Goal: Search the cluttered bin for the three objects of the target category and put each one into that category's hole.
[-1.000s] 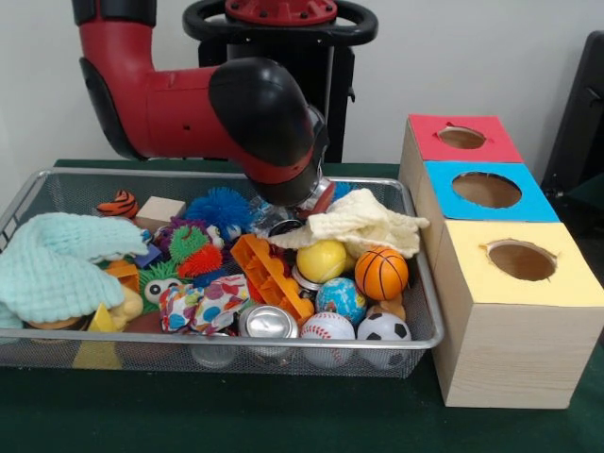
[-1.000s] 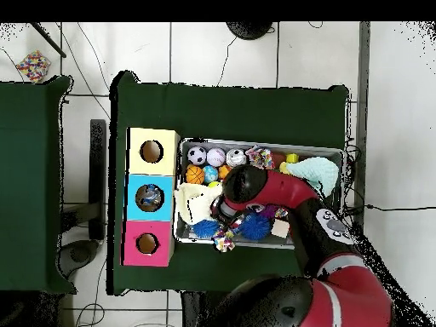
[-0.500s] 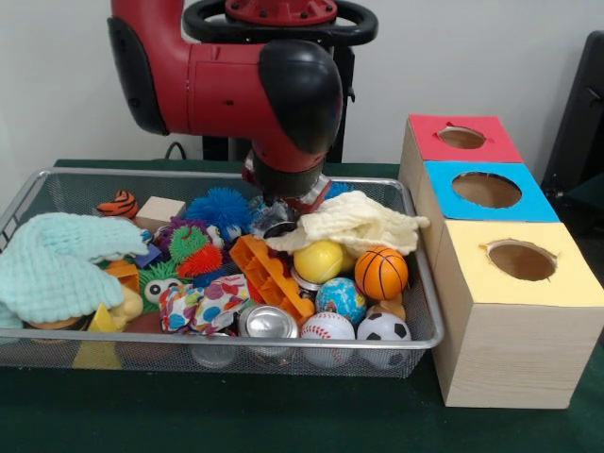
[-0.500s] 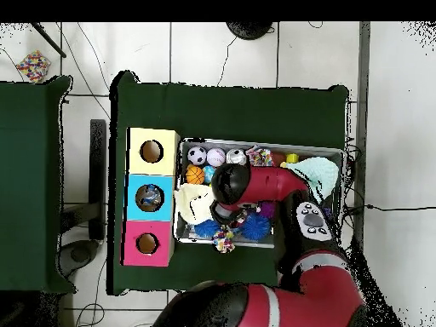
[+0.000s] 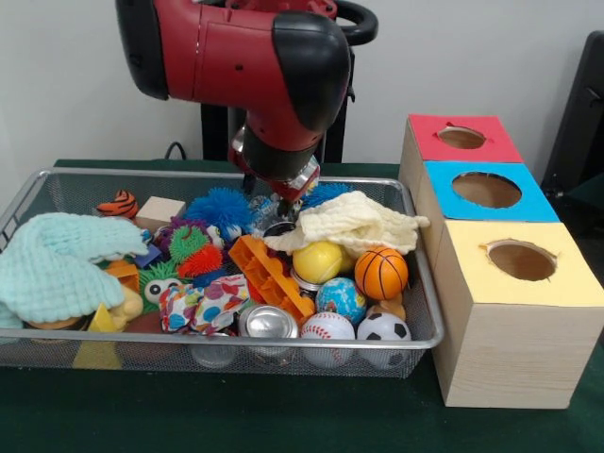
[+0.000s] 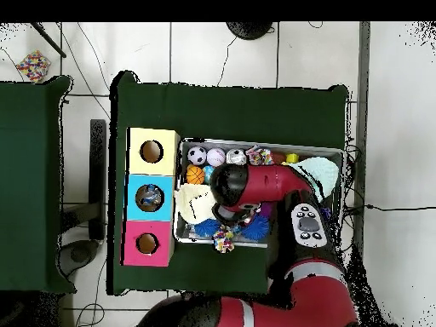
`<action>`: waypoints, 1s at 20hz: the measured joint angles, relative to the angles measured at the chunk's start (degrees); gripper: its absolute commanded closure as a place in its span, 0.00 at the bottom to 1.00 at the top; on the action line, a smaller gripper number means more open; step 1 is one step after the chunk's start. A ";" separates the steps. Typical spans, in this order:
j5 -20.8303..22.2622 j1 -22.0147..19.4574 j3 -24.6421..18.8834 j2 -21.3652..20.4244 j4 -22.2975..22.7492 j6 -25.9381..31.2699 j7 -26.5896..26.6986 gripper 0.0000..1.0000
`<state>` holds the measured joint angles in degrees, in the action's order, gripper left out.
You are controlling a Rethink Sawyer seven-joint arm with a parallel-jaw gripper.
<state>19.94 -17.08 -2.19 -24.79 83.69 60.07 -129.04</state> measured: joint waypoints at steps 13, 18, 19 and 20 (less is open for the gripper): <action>-4.26 -5.67 -0.07 1.50 -3.29 0.00 0.00 0.00; -5.16 -7.17 -0.17 3.65 -4.35 -0.01 0.00 0.00; -5.28 -7.39 -0.18 3.98 -4.36 0.00 0.00 0.00; -5.34 -7.49 -0.20 4.17 -4.35 0.00 0.00 0.00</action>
<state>14.61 -24.58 -2.38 -20.62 79.34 60.07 -129.04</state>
